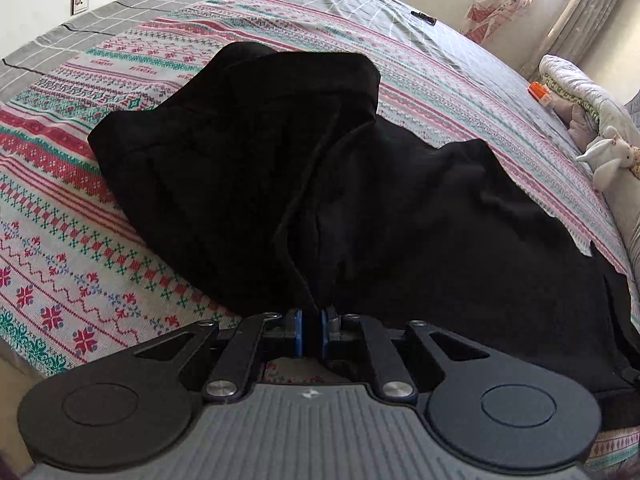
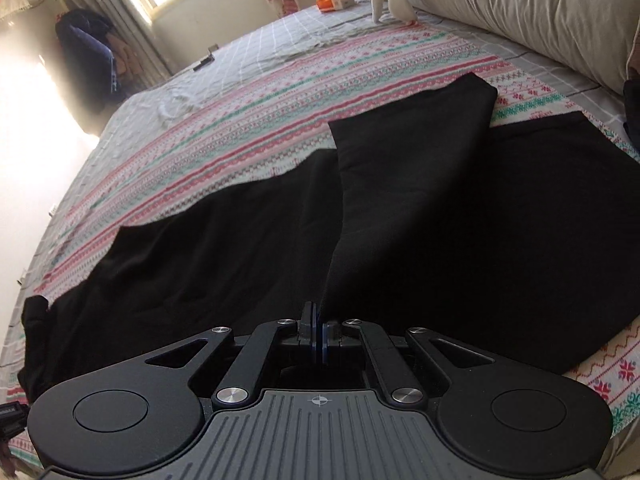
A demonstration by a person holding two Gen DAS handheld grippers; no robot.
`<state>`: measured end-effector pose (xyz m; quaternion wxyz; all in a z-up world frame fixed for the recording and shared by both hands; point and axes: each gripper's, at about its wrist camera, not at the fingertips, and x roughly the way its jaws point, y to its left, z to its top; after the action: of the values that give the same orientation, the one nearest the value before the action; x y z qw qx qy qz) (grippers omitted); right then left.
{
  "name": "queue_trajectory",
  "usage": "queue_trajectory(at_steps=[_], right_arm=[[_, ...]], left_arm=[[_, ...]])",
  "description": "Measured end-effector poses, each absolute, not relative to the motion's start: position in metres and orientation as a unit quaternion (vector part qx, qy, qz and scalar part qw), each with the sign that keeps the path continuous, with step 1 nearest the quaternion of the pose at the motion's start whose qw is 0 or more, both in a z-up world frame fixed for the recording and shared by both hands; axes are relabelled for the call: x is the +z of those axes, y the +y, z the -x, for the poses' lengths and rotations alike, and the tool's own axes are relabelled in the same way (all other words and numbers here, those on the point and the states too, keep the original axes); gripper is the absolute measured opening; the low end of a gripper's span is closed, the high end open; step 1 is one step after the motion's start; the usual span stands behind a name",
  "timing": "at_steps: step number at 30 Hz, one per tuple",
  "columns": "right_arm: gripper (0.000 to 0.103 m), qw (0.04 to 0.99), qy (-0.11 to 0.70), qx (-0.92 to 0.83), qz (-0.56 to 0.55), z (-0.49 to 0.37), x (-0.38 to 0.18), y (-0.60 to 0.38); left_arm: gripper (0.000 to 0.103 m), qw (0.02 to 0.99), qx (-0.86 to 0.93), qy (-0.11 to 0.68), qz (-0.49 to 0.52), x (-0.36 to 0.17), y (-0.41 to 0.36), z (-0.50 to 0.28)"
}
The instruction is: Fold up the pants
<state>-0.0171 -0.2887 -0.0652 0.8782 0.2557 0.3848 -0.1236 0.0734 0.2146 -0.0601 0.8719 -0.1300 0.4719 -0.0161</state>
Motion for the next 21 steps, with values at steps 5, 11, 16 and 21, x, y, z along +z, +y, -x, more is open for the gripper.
queue_trajectory(at_steps=[5,11,16,21], right_arm=[[0.002,0.876,0.415,-0.139,-0.201,0.015,-0.087,-0.277],[0.032,0.877,0.429,-0.137,-0.165,0.017,-0.071,-0.266],[0.065,0.894,0.390,-0.158,-0.153,0.019,-0.050,-0.265],[0.069,0.905,0.367,-0.163,-0.142,0.010,-0.046,-0.260]], left_arm=[[0.026,0.877,-0.025,0.469,0.102,-0.056,0.211,-0.067],[0.075,0.905,0.029,0.425,0.024,-0.041,0.199,-0.067],[0.088,0.928,0.053,0.370,-0.001,-0.024,0.188,-0.077],[0.090,0.938,0.071,0.337,-0.035,-0.027,0.170,-0.104]])
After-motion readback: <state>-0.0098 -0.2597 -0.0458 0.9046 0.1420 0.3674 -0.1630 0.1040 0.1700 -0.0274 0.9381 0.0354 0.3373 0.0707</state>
